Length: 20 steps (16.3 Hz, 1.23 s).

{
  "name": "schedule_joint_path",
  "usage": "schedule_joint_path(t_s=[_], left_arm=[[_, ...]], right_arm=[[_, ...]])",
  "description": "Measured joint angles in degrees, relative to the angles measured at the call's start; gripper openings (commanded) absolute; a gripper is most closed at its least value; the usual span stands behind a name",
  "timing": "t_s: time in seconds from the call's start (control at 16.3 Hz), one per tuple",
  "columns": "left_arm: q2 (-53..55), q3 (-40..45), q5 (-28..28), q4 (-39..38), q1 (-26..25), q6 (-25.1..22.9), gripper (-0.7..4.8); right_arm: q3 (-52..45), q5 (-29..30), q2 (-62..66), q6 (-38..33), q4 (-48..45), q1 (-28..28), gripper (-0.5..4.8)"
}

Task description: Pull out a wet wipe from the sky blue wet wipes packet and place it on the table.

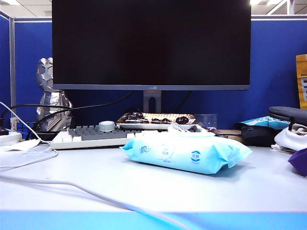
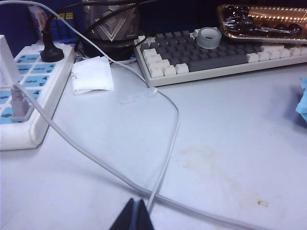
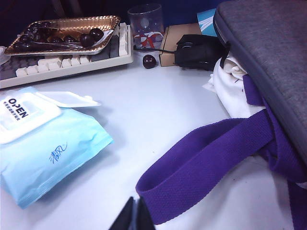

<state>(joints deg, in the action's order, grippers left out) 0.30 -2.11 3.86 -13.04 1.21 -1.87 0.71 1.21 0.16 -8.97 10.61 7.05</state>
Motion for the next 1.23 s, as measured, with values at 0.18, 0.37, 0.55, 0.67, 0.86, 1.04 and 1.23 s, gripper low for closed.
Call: schedule_joint_path(t_s=[0.18,0.37,0.55,0.67,0.86,1.04,1.23], left_arm=[[0.0,0.0,0.0,0.0,0.0,0.0,-0.05],[0.0,0.0,0.0,0.0,0.0,0.0,-0.05],[0.0,0.0,0.0,0.0,0.0,1.4,-0.05],[0.0,0.2,0.1,1.3,0.0,10.2,-0.04],[0.2,-2.3,4.5,11.9,0.0,18.0,-0.05],[4.6,-7.6,4.6,14.2,0.0,17.4,-0.04],[22.0,-18.4,7.0,13.7,0.0,15.3,-0.02]], right_arm=[[0.0,0.0,0.0,0.0,0.0,0.0,-0.04],[0.0,0.0,0.0,0.0,0.0,0.0,-0.04],[0.0,0.0,0.0,0.0,0.0,0.0,-0.04],[0.0,0.0,0.0,0.0,0.0,0.0,-0.04],[0.0,0.0,0.0,0.0,0.0,0.0,-0.04],[0.0,0.0,0.0,0.0,0.0,0.0,-0.04],[0.0,0.0,0.0,0.0,0.0,0.0,-0.04]])
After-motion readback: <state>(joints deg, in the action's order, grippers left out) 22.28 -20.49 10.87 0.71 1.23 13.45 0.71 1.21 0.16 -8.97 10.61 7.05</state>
